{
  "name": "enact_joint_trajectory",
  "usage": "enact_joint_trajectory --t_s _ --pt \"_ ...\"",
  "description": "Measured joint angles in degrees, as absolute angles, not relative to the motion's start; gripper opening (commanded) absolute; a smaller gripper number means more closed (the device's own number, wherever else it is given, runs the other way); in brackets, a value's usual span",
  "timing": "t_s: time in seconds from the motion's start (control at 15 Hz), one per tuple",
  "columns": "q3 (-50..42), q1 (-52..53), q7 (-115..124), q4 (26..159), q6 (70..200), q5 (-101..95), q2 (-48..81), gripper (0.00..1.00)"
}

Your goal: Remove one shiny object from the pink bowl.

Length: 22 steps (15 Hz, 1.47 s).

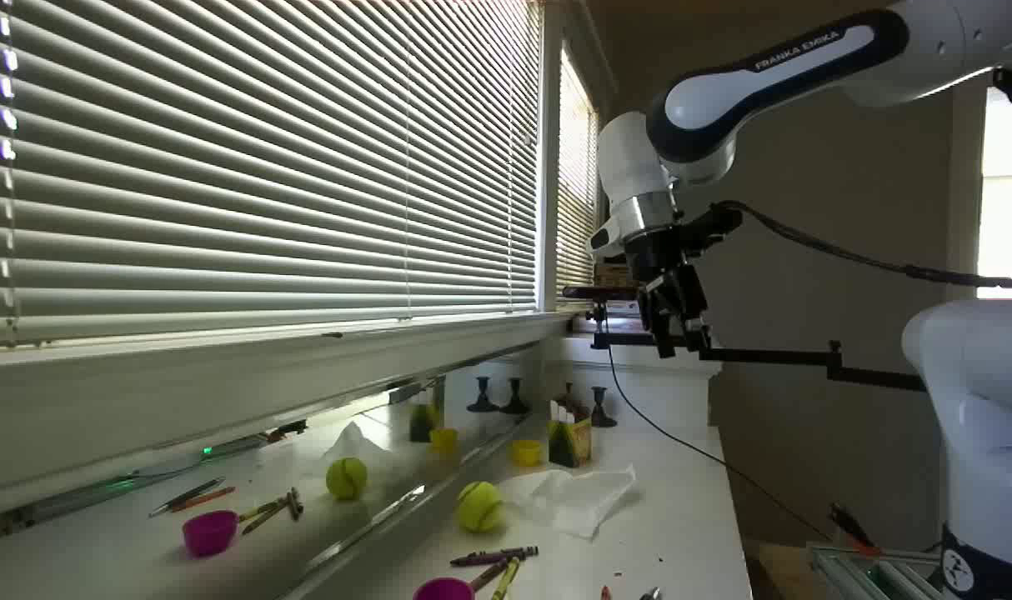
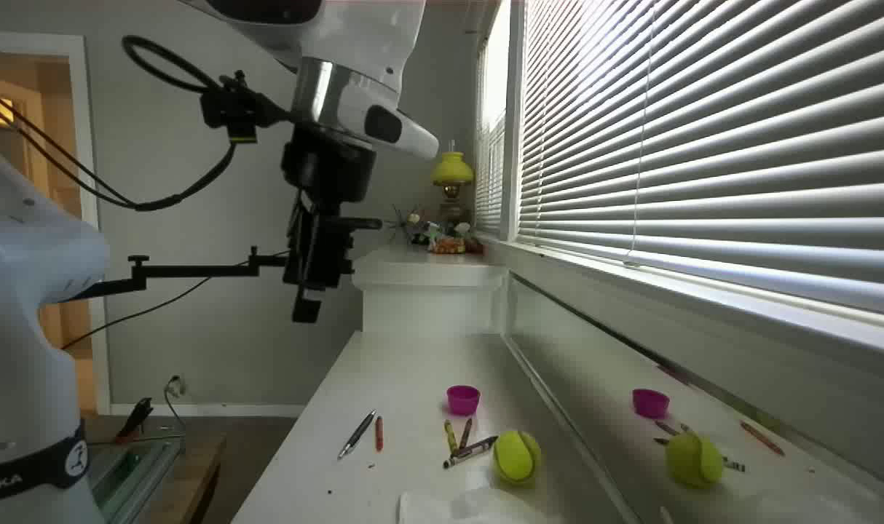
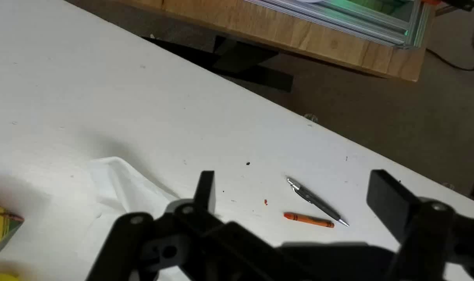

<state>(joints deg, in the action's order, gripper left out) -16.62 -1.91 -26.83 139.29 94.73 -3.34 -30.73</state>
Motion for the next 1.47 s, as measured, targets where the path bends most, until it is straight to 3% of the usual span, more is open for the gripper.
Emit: enact_joint_trajectory --t_s 0.67,1.47 --pt "-16.1 -2.0 -27.3 139.3 95.7 -3.3 -30.3 1.00" --pt "-8.9 5.7 -40.4 139.4 119.3 -1.4 -17.1 1.00"
